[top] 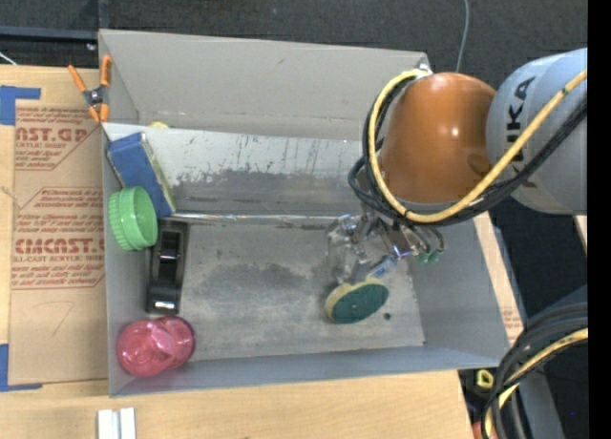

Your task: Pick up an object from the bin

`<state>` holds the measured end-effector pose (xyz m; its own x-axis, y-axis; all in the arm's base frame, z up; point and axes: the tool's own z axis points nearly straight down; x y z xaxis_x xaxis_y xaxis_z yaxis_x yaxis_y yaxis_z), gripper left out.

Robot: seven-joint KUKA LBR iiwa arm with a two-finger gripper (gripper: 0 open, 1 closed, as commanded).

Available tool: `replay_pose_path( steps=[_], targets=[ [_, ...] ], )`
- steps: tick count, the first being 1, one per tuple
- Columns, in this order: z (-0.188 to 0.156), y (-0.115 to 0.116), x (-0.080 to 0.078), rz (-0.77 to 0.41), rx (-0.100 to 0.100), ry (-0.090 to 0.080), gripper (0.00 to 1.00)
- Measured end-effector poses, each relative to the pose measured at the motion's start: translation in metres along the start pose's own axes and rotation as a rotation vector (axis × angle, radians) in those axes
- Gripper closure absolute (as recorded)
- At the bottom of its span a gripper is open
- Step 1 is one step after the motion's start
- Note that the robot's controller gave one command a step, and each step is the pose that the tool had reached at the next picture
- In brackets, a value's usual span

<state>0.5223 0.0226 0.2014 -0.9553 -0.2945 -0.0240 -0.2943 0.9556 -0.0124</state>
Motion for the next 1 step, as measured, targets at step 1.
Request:
replay_pose_path(
  steps=[1],
  targets=[
    [-0.0050, 0.0284, -0.0515, -0.120, 0.008, -0.013, 1.00]
  ],
)
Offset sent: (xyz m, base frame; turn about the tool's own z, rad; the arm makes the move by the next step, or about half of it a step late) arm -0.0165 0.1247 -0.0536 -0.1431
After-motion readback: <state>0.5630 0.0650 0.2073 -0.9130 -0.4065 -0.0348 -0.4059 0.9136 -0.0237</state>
